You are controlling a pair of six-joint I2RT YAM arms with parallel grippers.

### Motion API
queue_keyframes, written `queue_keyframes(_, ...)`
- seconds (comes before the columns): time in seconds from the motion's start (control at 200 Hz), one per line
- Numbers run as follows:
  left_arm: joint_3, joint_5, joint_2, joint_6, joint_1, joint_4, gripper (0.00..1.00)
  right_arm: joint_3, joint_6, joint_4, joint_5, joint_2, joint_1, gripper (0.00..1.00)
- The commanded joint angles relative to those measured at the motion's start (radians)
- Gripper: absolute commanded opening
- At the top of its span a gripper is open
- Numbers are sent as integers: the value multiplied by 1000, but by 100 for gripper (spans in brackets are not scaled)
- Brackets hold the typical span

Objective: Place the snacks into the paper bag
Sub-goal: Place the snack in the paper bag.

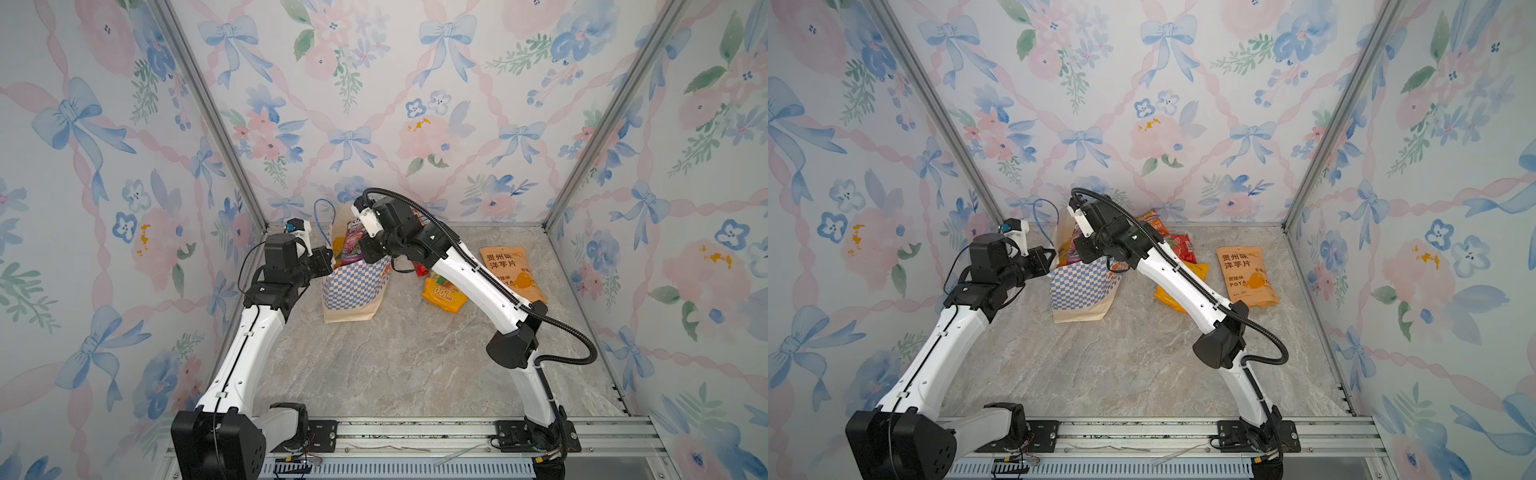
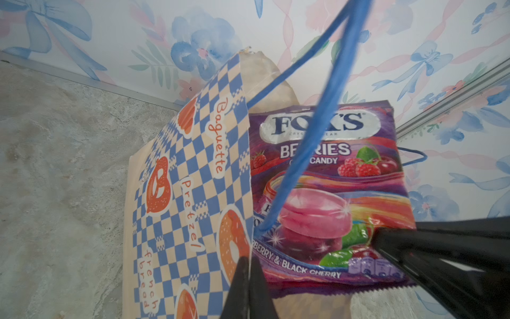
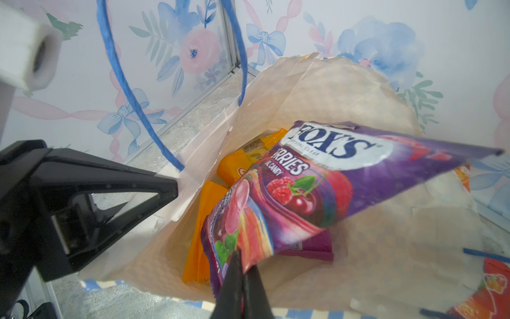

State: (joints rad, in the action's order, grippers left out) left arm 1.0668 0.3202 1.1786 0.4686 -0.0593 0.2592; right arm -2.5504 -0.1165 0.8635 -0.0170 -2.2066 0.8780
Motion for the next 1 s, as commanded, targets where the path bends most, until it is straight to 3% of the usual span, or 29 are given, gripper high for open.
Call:
queue_keyframes(0.0, 5, 1, -17, -5, -8, -2, 0, -2, 27, -3, -23, 57, 7, 20)
queue_keyframes(0.085, -1, 0, -20, -7, -8, -2, 0, 0, 34, 0, -33, 60, 7, 38)
queue_keyframes(0.315, -1, 2, -20, -8, -8, -1, 0, -14, 48, 31, -44, 79, 7, 58)
queue_keyframes(0.515, 10, 7, -6, -6, -6, -1, 0, 52, 20, 73, -51, 207, 0, 81)
queue_keyframes(0.685, 22, 14, 9, 4, -15, -2, 0, 288, -52, 18, 42, 404, -60, 92)
queue_keyframes(0.995, 49, -54, 5, 16, -62, -3, 0, 825, -171, -121, 119, 764, -236, 100)
